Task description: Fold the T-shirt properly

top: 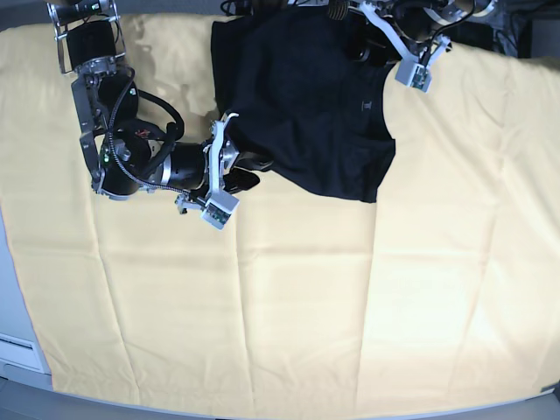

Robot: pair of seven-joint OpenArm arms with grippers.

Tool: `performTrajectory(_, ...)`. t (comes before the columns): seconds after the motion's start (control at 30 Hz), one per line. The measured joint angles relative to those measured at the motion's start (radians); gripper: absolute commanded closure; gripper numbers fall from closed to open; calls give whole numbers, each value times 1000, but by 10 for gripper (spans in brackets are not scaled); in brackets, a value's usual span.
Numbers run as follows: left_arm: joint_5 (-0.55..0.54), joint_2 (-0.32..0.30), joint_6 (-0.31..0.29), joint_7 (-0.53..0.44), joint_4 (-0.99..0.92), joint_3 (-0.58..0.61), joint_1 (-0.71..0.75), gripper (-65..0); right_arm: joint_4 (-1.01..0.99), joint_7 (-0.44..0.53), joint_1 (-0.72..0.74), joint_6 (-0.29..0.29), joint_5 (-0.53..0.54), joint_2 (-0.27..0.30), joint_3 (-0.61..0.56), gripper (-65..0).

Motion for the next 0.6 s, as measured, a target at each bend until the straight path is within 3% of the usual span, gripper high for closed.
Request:
performTrajectory(0.1,41,0,-1,-1,8,-8,-1,-244,0,-12,0,0,0,0,-17,-18)
performTrajectory(0.13,42,0,0,-1,9,-19,-1,-244,0,-12,1,0,0,-1,-17,0)
performTrajectory(0.5,38,-2,-4,-44,9,-201,-2,-244,-1,34,126,4,6,-3,13,0)
performTrajectory(0.6,38,0,-4,-42,9,-235,-2,-244,-1,53,159,4,-37,-2,42,0)
